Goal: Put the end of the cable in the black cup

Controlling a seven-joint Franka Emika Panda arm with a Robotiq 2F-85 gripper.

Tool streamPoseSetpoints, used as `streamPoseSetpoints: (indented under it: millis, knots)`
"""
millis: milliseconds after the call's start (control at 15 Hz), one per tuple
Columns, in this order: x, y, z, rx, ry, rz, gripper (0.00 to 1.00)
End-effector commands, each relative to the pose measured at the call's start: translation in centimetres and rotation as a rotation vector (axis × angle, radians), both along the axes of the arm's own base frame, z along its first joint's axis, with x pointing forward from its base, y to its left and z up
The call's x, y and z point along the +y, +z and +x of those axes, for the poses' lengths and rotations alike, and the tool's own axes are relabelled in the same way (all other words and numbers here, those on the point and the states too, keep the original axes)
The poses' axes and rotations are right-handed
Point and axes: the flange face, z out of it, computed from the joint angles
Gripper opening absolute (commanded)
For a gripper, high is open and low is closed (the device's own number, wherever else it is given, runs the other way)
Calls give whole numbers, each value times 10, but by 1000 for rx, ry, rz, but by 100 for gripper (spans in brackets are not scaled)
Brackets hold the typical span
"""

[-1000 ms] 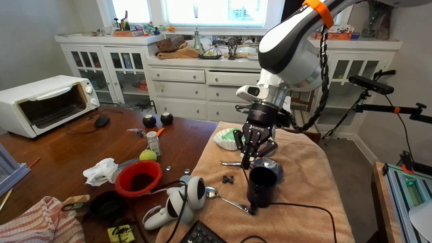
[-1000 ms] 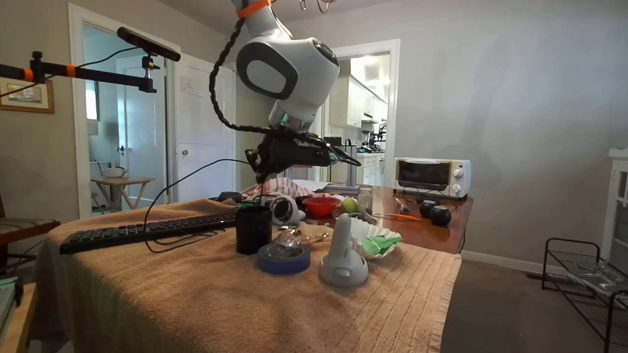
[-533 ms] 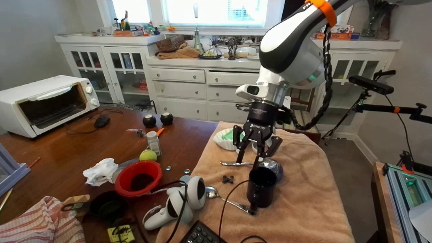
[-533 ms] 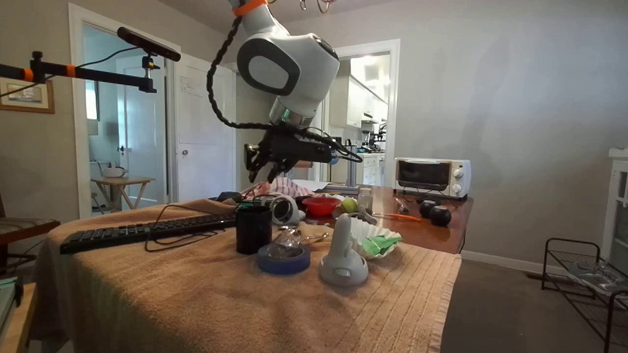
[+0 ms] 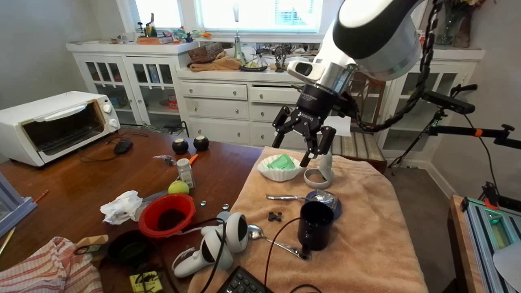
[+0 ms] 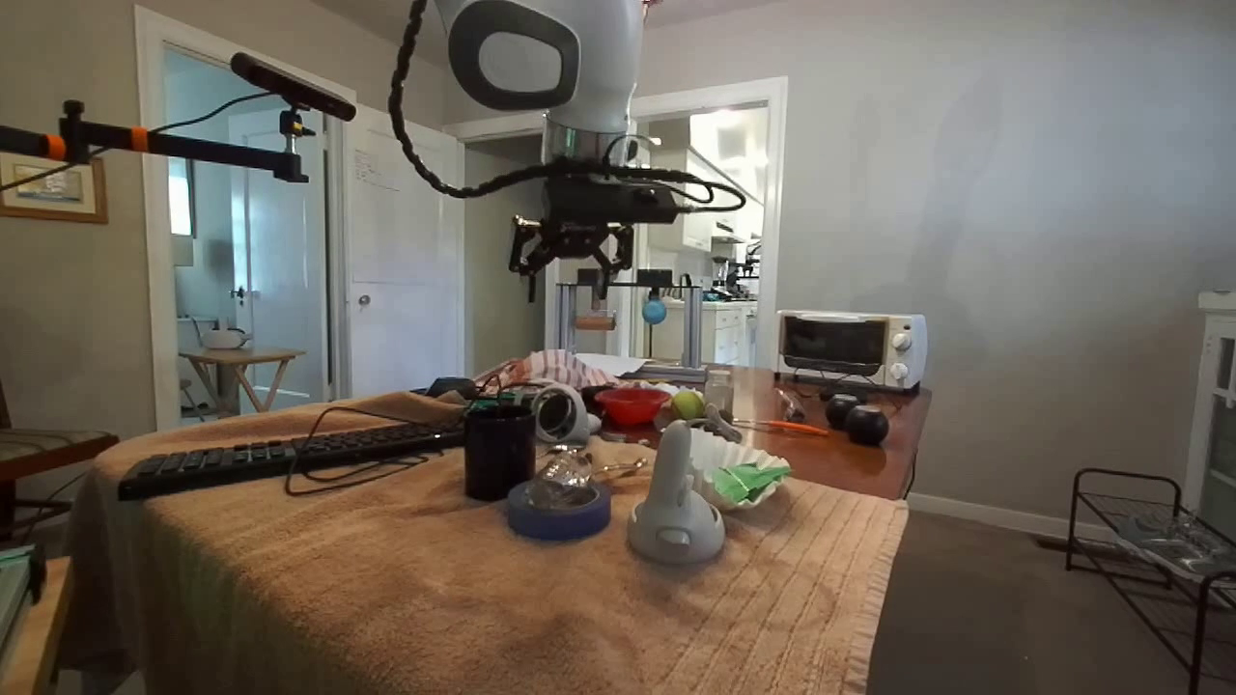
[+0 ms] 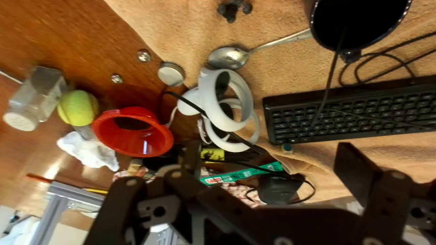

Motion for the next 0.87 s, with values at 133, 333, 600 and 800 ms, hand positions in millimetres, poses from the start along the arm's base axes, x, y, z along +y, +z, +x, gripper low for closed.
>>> streamPoseSetpoints:
  millis: [133, 333, 600, 800]
  knots:
    - [1, 13, -24, -40, -143, -229, 100]
    - [1, 10, -34, -15, -197, -359, 100]
    - [4, 9, -27, -5, -201, -375, 100]
    - [2, 11, -28, -6, -208, -382, 100]
